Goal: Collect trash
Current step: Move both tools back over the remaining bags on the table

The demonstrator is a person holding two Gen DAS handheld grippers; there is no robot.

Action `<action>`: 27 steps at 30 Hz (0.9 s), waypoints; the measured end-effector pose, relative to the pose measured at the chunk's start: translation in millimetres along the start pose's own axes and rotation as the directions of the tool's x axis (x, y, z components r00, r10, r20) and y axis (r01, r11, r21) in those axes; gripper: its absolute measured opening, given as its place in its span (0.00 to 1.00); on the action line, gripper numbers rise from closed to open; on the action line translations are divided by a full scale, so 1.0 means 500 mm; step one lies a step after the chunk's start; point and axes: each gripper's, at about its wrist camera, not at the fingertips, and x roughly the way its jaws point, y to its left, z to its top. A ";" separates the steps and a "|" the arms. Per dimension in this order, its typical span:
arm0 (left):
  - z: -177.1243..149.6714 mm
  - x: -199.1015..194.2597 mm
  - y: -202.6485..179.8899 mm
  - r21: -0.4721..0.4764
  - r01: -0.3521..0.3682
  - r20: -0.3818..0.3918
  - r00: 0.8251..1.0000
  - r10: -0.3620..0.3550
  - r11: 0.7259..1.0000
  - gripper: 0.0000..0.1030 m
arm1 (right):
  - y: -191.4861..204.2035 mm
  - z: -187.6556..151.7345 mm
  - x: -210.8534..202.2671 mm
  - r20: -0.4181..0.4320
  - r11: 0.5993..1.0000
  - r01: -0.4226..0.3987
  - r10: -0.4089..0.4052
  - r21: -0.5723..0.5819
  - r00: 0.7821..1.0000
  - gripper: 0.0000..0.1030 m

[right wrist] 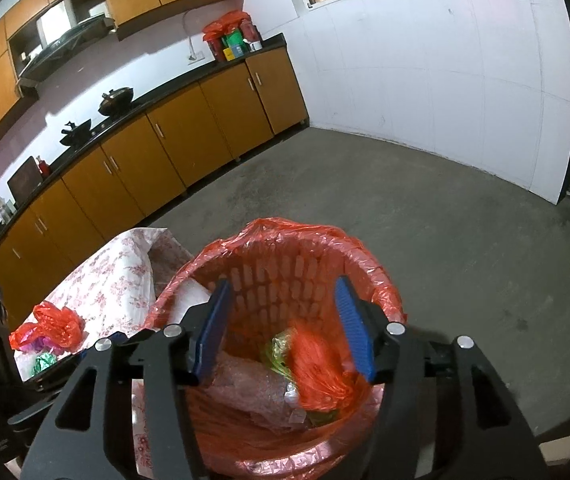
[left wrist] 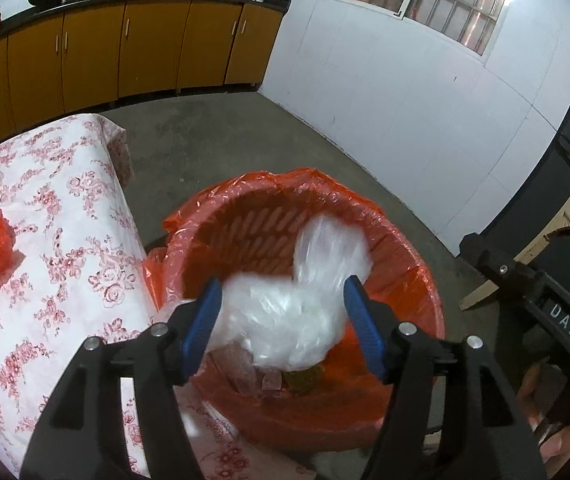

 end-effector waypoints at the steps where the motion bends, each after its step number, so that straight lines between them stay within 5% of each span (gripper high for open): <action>1: -0.002 0.000 0.001 -0.001 -0.001 -0.001 1.000 0.001 1.000 0.64 | -0.002 -0.002 -0.001 0.000 1.000 0.003 -0.003 0.002 1.000 0.54; 16: -0.021 -0.094 0.087 -0.014 -0.150 0.076 0.986 0.151 0.989 0.69 | 0.049 -0.003 -0.009 0.001 0.997 0.017 -0.017 -0.073 1.000 0.54; 27: -0.078 -0.254 0.237 -0.098 -0.348 0.155 0.920 0.360 0.932 0.73 | 0.221 -0.047 0.018 -0.073 0.968 -0.123 0.110 -0.220 0.991 0.54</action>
